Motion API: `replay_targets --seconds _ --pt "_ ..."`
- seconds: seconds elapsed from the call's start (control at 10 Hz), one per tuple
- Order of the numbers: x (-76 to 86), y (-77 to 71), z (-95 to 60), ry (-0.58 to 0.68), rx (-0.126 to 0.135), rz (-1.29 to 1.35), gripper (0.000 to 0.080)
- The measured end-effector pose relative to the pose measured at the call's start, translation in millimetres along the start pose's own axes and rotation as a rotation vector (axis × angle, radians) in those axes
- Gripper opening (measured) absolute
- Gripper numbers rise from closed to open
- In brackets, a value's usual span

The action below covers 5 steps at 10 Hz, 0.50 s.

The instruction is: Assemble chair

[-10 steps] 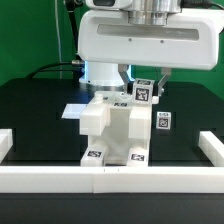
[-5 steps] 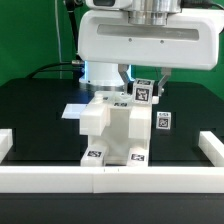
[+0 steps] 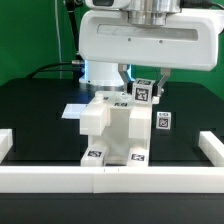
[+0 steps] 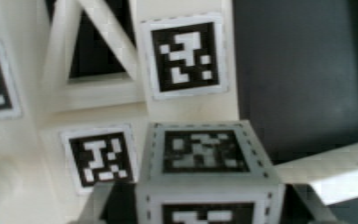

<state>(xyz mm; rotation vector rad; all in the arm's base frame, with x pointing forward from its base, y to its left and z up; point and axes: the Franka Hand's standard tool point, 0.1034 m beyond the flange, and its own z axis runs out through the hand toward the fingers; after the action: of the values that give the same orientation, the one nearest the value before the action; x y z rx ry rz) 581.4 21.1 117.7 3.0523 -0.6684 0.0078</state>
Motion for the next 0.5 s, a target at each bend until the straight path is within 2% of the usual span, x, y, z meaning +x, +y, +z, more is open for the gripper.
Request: replay_targets --seconds 0.5 --pt "-1.1 -1.2 0.3 -0.004 0.003 0.335 0.0289"
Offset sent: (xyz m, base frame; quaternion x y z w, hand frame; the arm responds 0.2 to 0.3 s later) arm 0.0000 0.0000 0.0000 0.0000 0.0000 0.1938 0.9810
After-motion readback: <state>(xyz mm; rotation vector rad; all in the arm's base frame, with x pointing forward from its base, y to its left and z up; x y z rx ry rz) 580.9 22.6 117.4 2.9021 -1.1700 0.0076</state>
